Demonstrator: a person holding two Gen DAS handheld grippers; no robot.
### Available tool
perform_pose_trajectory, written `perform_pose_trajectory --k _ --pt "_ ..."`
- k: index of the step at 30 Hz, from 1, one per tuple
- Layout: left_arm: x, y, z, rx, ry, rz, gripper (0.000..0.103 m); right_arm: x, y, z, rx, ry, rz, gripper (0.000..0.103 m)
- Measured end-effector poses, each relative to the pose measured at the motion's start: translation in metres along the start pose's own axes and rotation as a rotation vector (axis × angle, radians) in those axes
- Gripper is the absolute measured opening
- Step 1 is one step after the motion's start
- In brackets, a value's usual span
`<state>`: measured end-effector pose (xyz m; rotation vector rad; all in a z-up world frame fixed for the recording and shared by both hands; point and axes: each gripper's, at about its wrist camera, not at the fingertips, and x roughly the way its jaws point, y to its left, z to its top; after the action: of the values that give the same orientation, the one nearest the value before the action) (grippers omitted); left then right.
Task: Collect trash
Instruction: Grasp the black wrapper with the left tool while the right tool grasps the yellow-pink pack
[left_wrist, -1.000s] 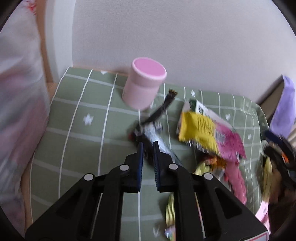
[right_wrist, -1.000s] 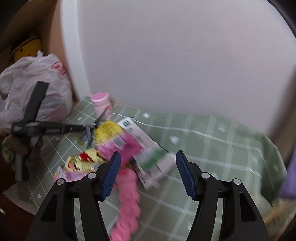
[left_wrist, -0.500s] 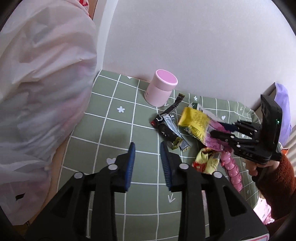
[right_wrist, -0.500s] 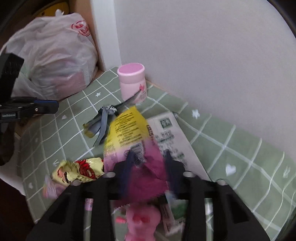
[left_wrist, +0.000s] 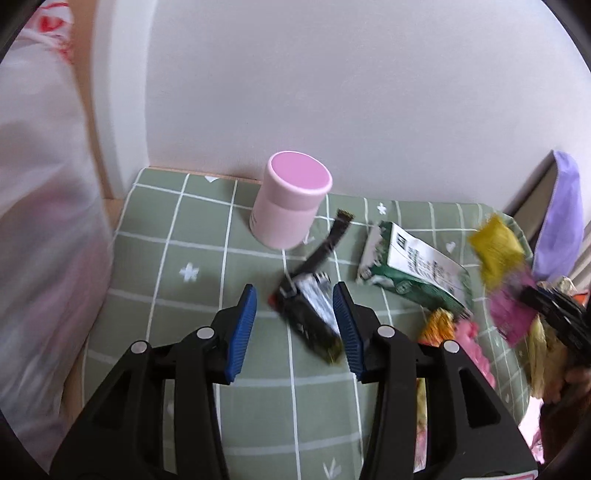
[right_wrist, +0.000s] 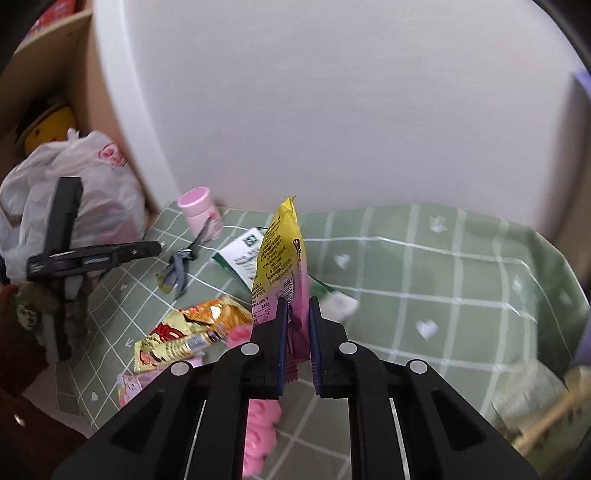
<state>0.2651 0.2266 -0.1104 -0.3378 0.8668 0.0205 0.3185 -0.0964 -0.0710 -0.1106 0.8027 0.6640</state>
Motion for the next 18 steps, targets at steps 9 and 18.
perform_pose_trajectory --k 9,18 --pt "0.032 -0.02 0.003 0.071 0.088 0.015 0.03 -0.028 -0.03 -0.033 0.109 0.031 -0.076 0.012" --pt "0.016 -0.046 -0.024 0.083 0.096 -0.009 0.011 -0.052 -0.036 -0.067 0.128 0.041 -0.092 0.012"
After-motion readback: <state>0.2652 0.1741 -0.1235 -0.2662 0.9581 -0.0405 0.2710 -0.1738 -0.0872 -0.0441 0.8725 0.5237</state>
